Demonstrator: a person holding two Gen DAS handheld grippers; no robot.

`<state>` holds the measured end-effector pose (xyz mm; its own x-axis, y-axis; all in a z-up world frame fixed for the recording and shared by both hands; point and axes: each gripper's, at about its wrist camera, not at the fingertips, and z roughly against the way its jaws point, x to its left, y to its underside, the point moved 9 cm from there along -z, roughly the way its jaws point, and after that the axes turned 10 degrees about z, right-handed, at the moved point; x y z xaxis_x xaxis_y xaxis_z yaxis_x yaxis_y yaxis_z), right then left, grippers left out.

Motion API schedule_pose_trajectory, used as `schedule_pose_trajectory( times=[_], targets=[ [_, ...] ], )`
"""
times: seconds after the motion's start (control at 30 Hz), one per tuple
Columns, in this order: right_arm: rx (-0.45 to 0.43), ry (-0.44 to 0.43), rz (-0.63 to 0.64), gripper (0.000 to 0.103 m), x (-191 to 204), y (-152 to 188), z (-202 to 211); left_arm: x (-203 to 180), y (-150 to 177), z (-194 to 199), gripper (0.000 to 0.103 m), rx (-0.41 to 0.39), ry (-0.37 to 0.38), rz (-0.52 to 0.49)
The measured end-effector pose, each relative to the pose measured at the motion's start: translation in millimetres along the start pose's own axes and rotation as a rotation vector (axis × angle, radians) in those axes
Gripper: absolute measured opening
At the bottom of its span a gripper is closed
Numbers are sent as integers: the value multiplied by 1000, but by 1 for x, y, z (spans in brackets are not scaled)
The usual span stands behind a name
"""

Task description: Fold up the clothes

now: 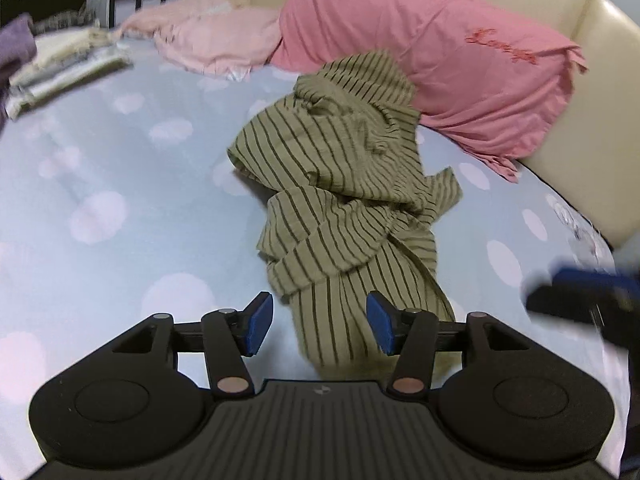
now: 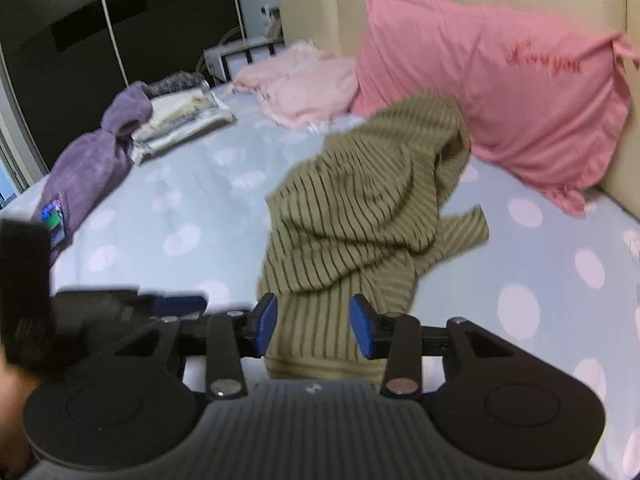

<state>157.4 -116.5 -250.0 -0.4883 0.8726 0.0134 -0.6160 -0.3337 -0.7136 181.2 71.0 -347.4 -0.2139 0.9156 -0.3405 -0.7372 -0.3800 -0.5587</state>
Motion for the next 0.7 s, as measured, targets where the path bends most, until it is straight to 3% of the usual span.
schedule_pose_trajectory(
  times=[0.2, 0.27, 0.3, 0.4, 0.57, 0.7],
  targets=[
    [69, -5, -66, 44, -30, 14, -30, 8, -1, -65, 46, 123, 1, 78],
    [83, -11, -78, 44, -35, 15, -41, 8, 3, -80, 32, 163, 29, 109],
    [90, -15, -84, 44, -38, 15, -47, 7, 4, -84, 0, 173, 52, 115],
    [101, -32, -78, 44, -42, 11, -60, 7, 6, -84, 0, 188, 69, 121],
    [65, -73, -42, 44, -53, -13, -70, 21, -7, -30, 0, 140, 110, 250],
    [4, -129, 5, 46, -54, -39, -80, 34, -27, 52, 0, 32, 45, 283]
  ],
)
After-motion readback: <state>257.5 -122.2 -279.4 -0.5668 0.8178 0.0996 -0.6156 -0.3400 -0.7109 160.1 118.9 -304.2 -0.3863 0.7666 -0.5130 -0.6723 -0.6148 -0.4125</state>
